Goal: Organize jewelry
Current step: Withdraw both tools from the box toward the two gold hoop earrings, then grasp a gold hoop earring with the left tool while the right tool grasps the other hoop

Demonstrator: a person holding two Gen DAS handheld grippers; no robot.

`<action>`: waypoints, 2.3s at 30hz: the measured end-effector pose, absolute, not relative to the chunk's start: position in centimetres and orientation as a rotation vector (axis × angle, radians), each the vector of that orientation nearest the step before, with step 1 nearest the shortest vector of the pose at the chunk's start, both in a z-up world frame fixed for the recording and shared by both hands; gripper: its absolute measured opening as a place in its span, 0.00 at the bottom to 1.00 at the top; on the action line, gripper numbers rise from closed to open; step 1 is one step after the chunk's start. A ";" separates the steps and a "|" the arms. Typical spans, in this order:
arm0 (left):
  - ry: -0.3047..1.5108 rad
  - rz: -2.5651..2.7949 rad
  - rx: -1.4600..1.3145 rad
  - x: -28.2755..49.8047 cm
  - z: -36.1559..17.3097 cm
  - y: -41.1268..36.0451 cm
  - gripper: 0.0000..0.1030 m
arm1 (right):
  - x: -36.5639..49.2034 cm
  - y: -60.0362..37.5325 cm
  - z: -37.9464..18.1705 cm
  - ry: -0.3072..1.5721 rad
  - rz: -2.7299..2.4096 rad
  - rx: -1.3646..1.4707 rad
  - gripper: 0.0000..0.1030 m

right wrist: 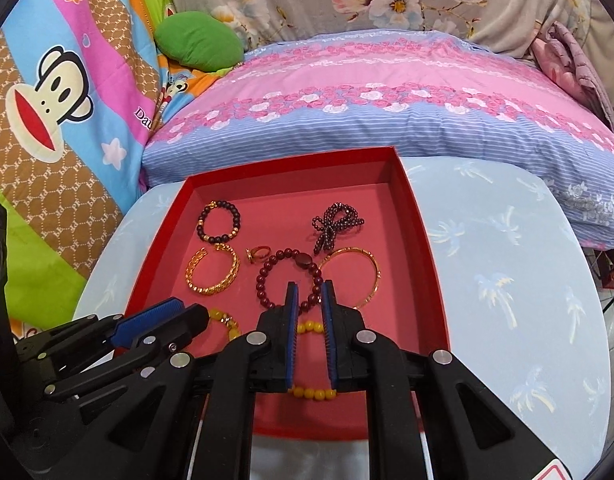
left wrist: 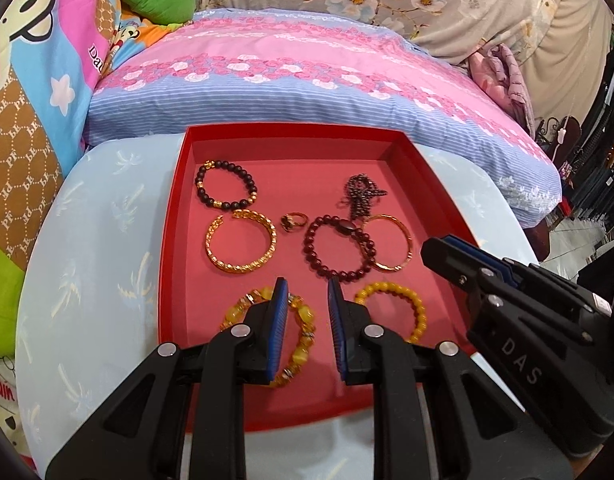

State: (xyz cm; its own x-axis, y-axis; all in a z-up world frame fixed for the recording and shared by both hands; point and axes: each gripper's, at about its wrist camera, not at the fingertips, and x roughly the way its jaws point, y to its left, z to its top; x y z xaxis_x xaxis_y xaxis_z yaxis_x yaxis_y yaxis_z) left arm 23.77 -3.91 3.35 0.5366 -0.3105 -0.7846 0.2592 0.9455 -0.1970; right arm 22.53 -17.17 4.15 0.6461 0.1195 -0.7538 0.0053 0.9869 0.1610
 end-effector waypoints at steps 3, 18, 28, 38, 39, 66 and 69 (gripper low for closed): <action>0.935 -0.346 -0.055 22.8 4.0 -4.2 0.19 | 21.2 -17.3 4.7 0.858 0.065 0.158 0.13; 0.916 -0.378 -0.030 15.8 5.4 -4.1 0.19 | 12.0 -19.8 5.3 0.858 0.030 0.164 0.13; 0.966 -0.399 -0.003 10.7 3.1 -4.3 0.19 | 6.7 -20.9 2.3 0.921 -0.014 0.146 0.13; 1.015 -0.414 -0.002 7.6 0.7 -4.5 0.19 | 4.4 -20.9 -0.2 0.973 -0.026 0.151 0.13; 1.020 -0.415 -0.001 7.4 0.5 -4.5 0.19 | 4.3 -20.9 -0.3 0.973 -0.028 0.151 0.16; 1.044 -0.397 0.014 6.7 -0.8 -4.9 0.27 | 6.2 -19.7 -2.1 0.964 -0.061 0.079 0.15; 1.041 -0.397 0.014 6.7 -0.8 -4.9 0.27 | 6.1 -19.8 -2.0 0.965 -0.060 0.093 0.15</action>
State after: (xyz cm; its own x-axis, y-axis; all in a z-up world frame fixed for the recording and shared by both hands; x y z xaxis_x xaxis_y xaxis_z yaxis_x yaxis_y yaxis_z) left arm 6.70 -4.91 -0.79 0.4411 -0.3135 -0.8410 0.3267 0.9288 -0.1749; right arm 6.10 -19.81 -2.03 0.5678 -0.0093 -0.8231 0.0926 0.9943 0.0526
